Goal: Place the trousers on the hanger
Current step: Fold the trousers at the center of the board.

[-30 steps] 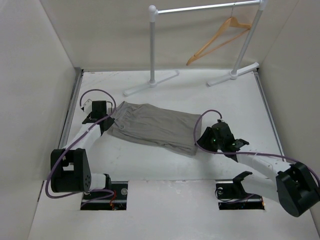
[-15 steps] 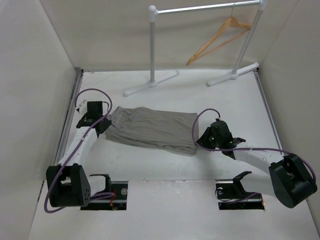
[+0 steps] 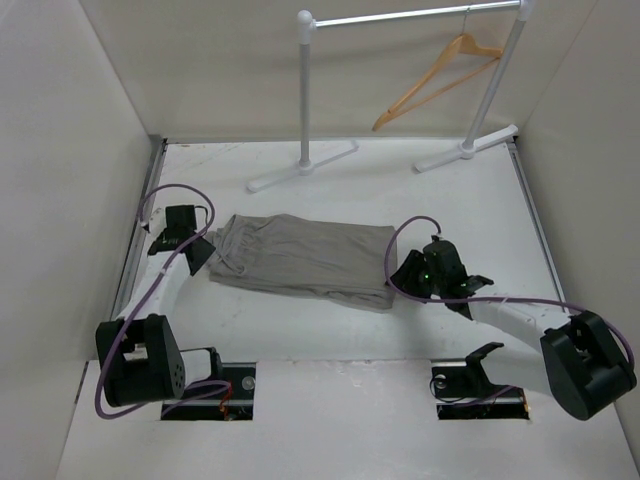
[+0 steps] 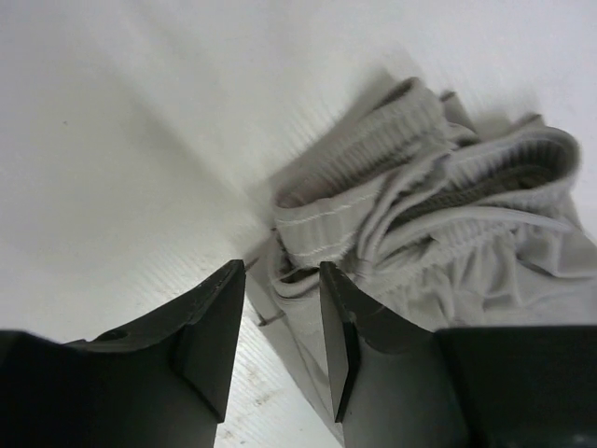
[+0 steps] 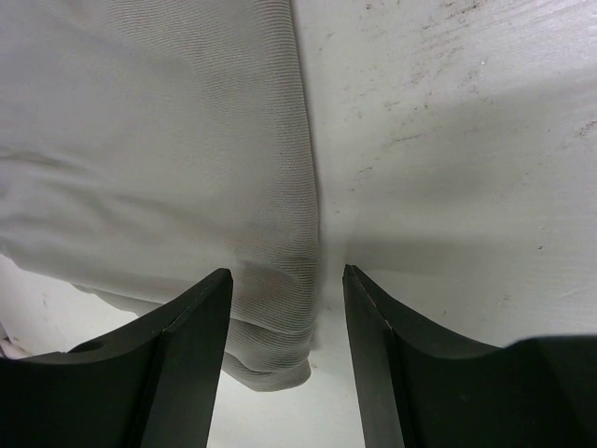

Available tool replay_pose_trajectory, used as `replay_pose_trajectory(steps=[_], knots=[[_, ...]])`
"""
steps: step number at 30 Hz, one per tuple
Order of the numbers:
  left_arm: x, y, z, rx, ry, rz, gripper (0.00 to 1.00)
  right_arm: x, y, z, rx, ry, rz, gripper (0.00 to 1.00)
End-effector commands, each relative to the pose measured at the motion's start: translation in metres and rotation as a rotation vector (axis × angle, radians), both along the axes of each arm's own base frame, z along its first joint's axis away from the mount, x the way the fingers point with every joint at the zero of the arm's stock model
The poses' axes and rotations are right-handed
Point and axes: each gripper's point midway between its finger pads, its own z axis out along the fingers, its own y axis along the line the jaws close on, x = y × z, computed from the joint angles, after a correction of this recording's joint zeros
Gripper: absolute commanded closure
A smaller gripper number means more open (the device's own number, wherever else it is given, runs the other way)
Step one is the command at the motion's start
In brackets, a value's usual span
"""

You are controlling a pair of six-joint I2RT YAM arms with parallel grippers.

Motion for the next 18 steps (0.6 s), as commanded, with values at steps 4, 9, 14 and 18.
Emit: replay_pose_trajectory(steps=[4,9,14,18], knots=[[0.003,-0.013,-0.020,-0.039,0.040,-0.040,0.69,0.012,0.006,0.018,0.021,-0.054,0.012,0.42],[0.005,-0.012,-0.030,-0.045,0.063,-0.027,0.70,0.011,0.007,0.011,0.011,-0.028,0.013,0.37],[0.015,-0.018,-0.014,-0.073,-0.015,-0.029,0.95,0.010,0.011,0.002,0.024,-0.003,0.024,0.61],[0.007,-0.018,0.018,-0.070,-0.099,-0.012,1.00,0.012,0.007,0.004,0.021,-0.014,0.009,0.73]])
